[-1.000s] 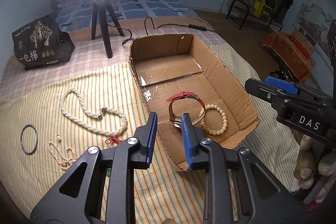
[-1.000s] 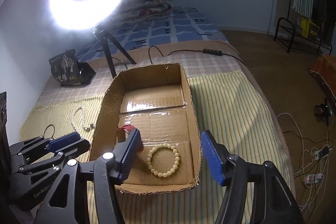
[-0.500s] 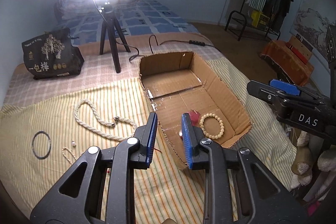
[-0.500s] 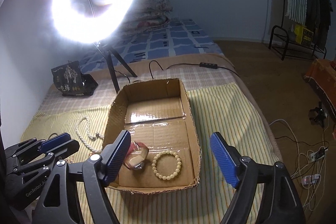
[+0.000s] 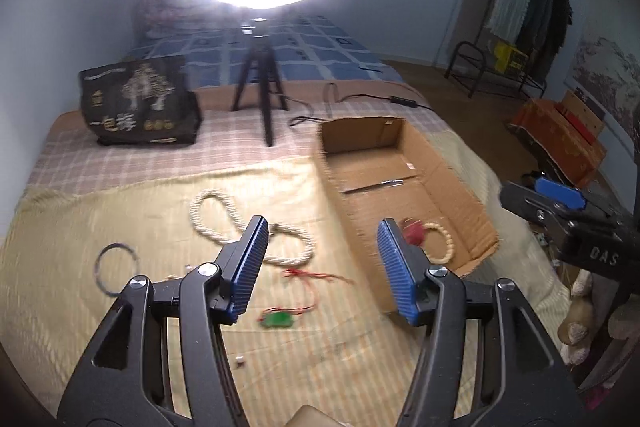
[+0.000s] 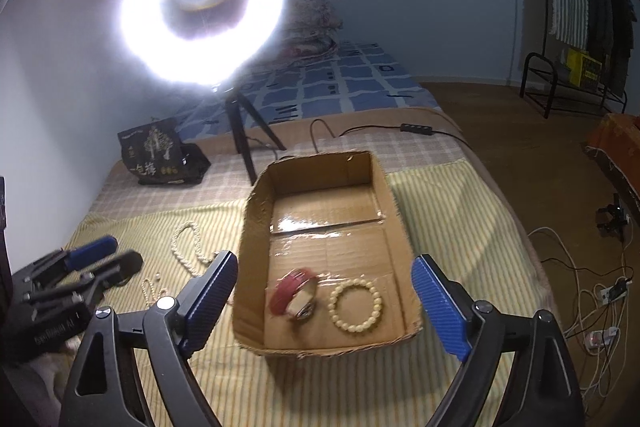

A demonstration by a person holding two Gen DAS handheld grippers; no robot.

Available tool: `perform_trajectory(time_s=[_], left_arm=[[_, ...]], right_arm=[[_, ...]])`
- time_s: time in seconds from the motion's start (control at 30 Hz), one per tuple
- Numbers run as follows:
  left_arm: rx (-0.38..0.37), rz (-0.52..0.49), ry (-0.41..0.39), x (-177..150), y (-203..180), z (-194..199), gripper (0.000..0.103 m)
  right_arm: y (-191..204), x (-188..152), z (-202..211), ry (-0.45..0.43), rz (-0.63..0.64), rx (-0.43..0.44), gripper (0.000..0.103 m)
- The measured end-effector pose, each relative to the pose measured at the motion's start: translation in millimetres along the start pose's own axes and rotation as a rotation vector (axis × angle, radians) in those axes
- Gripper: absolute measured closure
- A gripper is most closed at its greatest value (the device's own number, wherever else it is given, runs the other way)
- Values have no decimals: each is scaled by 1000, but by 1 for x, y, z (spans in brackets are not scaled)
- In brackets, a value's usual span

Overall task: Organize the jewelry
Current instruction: 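Withdraw the left tool toward the black ring while the right tool heads to the jade pendant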

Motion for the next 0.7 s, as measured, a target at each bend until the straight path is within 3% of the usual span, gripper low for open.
perform_trajectory(time_s=[0.37, 0.53, 0.7], left_arm=[[146, 109, 53, -30, 102, 9, 44], [165, 220, 98, -46, 151, 1, 44], [151, 263, 134, -57, 184, -8, 44]], right_arm=[[48, -26, -11, 11, 121, -6, 10], [75, -38, -30, 72, 204, 6, 10], [100, -47, -53, 141, 285, 29, 13]])
Point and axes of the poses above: each gripper's, at about its wrist camera, not at the fingertips, and z roughly against the way its jaws point, y to its left, x to its top, the point moved 4 cm from there along -z, roughly the way its jaws point, and after that the axes turned 13 degrees about y, right-handed, at the moved point
